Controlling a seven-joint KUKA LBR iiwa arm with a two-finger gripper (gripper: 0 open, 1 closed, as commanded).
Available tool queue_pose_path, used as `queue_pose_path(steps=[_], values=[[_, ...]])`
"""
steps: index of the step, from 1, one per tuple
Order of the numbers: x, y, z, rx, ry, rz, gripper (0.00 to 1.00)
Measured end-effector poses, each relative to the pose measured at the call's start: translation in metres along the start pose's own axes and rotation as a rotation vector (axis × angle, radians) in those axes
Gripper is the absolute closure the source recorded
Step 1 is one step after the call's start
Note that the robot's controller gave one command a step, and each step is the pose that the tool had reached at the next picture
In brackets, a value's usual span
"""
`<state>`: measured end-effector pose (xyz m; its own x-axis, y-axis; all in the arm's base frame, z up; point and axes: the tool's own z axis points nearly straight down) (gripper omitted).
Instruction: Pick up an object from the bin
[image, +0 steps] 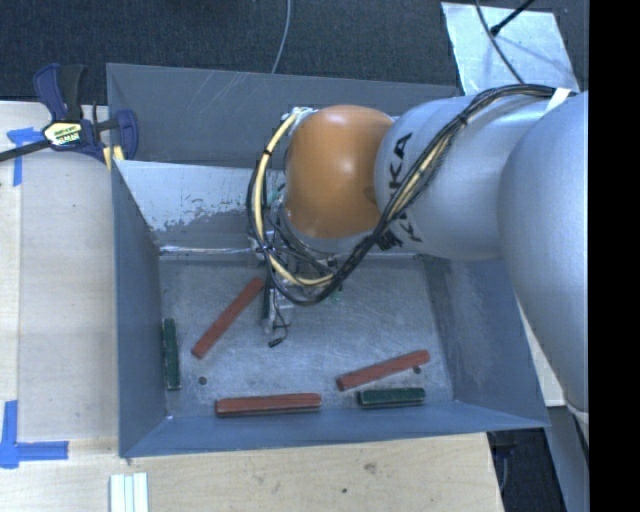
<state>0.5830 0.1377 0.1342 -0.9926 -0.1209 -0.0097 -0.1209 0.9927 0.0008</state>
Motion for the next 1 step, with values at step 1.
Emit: queue_pose_path(steps=[1], values=[[-0.0419, 0.0101, 0.0038, 0.0, 0.002, -0.129, 0.0]])
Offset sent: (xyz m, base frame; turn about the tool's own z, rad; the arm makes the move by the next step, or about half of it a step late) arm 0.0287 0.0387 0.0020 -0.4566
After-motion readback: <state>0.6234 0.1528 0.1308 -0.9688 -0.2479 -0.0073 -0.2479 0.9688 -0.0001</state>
